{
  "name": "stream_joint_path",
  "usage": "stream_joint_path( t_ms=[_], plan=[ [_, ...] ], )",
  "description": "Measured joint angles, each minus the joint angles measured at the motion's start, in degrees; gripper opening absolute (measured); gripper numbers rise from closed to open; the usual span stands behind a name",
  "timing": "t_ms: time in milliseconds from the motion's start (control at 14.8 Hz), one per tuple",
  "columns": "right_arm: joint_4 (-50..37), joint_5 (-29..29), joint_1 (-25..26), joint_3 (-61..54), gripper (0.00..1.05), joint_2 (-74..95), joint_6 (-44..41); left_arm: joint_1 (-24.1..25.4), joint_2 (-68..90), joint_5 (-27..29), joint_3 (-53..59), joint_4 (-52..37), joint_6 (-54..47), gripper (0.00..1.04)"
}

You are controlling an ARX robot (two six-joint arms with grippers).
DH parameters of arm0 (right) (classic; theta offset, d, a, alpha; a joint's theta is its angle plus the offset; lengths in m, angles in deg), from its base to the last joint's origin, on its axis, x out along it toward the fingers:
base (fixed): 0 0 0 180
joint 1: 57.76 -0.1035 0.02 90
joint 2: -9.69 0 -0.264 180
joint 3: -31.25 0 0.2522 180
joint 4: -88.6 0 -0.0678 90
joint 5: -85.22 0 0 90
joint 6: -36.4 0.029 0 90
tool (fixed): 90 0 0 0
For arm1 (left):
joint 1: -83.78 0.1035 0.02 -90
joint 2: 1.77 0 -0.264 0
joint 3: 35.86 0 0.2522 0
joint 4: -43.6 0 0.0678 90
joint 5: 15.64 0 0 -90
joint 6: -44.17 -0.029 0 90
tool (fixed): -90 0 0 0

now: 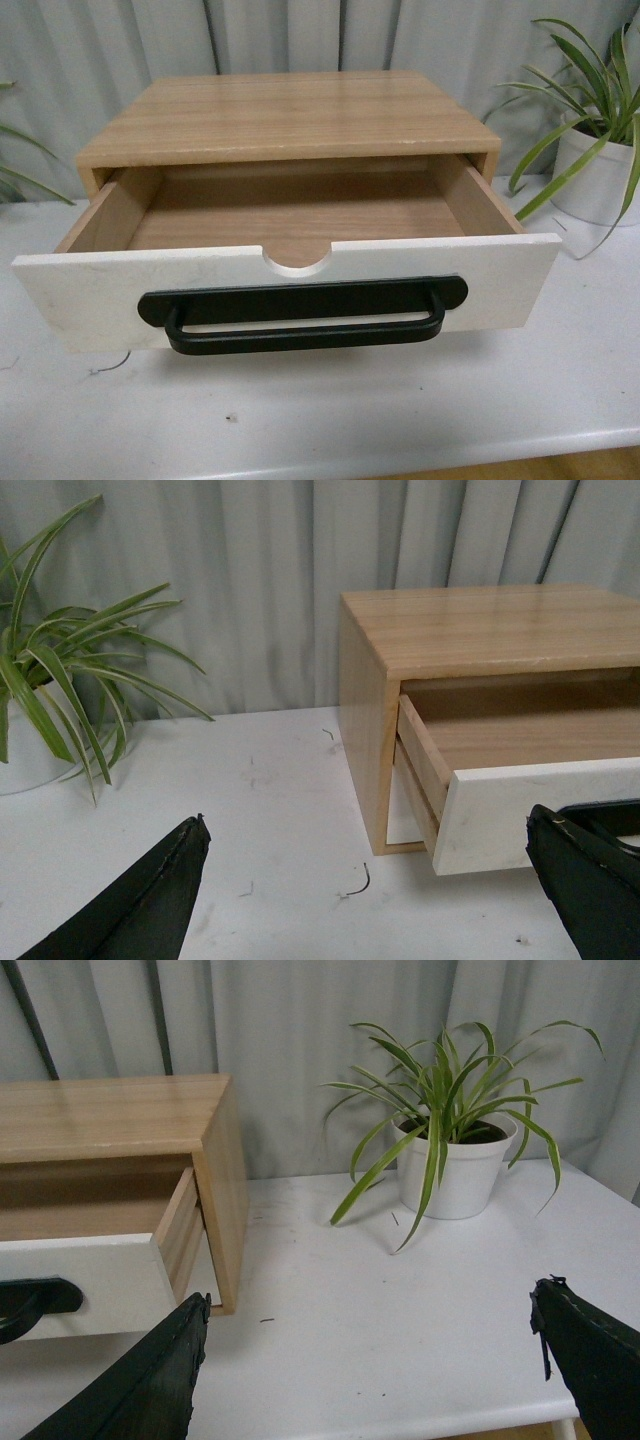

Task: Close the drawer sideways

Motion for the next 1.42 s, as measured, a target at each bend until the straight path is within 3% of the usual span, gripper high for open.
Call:
stream_joint_path(
  t_ms=[944, 1011, 1079, 1213, 1416],
  plan=[
    [0.00, 0.00, 0.00, 0.00, 0.98, 0.00, -0.02, 0.00, 0.00, 0.00, 0.00, 0.00, 0.00, 0.98],
    [4.24, 13.07, -7.96, 4.68, 0.98, 13.35, 11.74, -3.10, 4.09, -4.15, -0.66, 1.97, -5.16, 0.98],
    [4.85, 6.82, -9.11, 9.97, 0.98, 24.24, 12.66, -6.34, 10.03, -9.99, -2.36, 3.21, -12.24, 0.98],
    [8.98, -3.85, -18.60, 16.35, 0.98, 42.84, -0.66, -9.38, 24.24, -18.16, -5.11, 3.19, -28.33, 0.98],
    [6.16, -6.23, -22.23, 23.50, 0.98, 59.67, -15.39, -13.38, 40.13, -20.35, -8.35, 2.29, -45.59, 0.98]
  ],
)
